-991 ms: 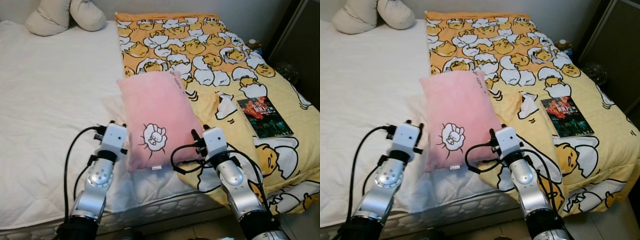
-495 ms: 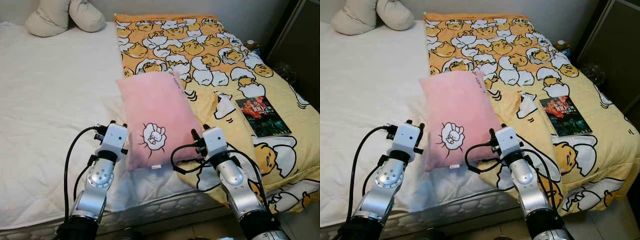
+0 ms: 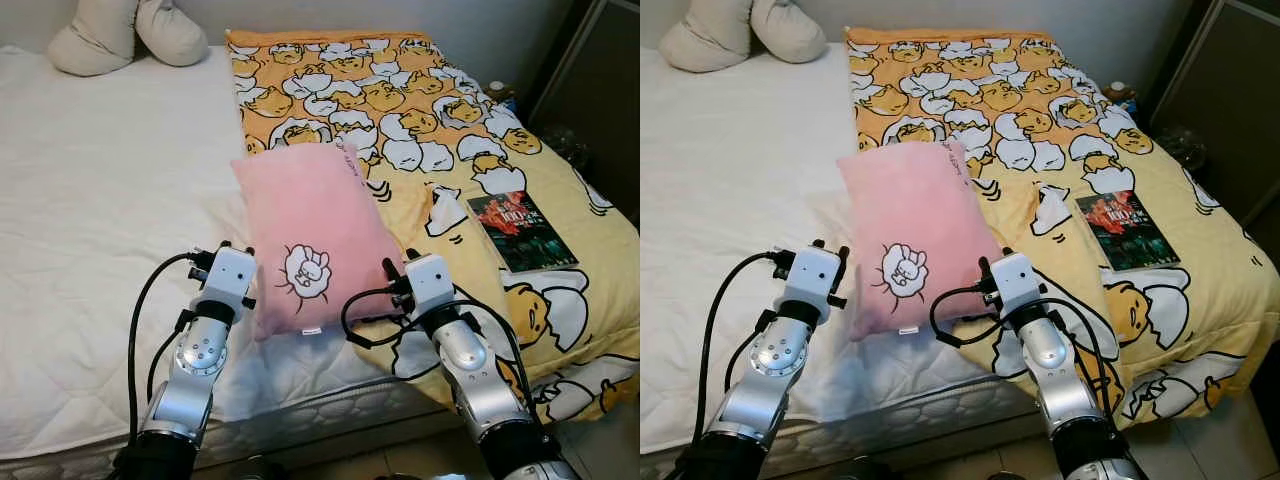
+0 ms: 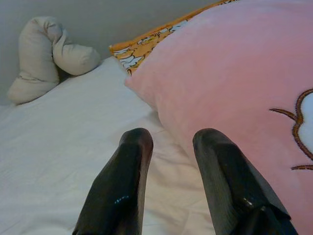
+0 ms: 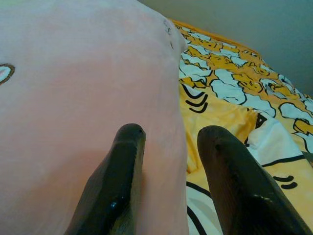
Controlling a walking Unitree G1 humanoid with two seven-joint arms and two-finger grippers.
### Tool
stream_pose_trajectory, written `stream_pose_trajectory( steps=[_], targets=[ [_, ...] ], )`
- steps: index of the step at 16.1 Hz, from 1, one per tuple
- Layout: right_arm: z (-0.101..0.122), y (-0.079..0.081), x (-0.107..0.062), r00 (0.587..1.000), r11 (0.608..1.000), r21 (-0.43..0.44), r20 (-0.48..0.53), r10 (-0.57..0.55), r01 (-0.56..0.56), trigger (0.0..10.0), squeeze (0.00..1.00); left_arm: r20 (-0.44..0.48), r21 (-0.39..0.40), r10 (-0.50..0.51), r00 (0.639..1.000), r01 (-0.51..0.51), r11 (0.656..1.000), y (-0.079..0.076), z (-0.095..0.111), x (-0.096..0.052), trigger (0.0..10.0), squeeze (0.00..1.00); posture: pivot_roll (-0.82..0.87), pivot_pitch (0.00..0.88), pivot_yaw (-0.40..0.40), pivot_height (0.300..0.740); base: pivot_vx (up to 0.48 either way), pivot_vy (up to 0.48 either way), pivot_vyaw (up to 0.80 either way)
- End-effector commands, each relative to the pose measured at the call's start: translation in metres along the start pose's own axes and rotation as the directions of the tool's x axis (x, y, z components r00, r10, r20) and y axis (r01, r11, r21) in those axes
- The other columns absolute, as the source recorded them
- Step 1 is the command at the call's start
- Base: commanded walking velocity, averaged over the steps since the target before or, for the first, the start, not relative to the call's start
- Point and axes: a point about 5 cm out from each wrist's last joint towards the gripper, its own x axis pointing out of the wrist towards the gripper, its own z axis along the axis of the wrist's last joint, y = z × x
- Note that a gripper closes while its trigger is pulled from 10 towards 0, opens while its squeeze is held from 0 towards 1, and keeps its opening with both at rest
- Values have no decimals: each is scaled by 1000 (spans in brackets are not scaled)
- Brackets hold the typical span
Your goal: Clean up the room
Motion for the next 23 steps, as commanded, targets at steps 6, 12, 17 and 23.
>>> stream_pose_trajectory(
  steps=[6, 12, 17, 23],
  targets=[
    [5, -4, 3, 1000, 1000, 11, 19, -15, 14, 10000, 0, 5, -24, -18, 1000, 18, 1000, -3, 2, 2, 10000, 0, -18, 0, -3, 740, 0, 0, 0],
    [5, -4, 3, 1000, 1000, 11, 19, -15, 14, 10000, 0, 5, -24, -18, 1000, 18, 1000, -3, 2, 2, 10000, 0, -18, 0, -3, 740, 0, 0, 0],
    [-19, -4, 8, 987, 957, 269, -144, -70, 107, 10000, 0, -140, -130, 47, 989, -65, 989, -12, -31, -15, 10000, 0, 5, 0, 0, 740, 0, 0, 0],
    [-20, -12, 15, 981, 954, 267, -169, -90, 134, 10000, 0, -140, -120, -13, 990, -4, 993, -23, -32, -8, 10000, 0, -36, 0, 0, 740, 0, 0, 0]
  ],
)
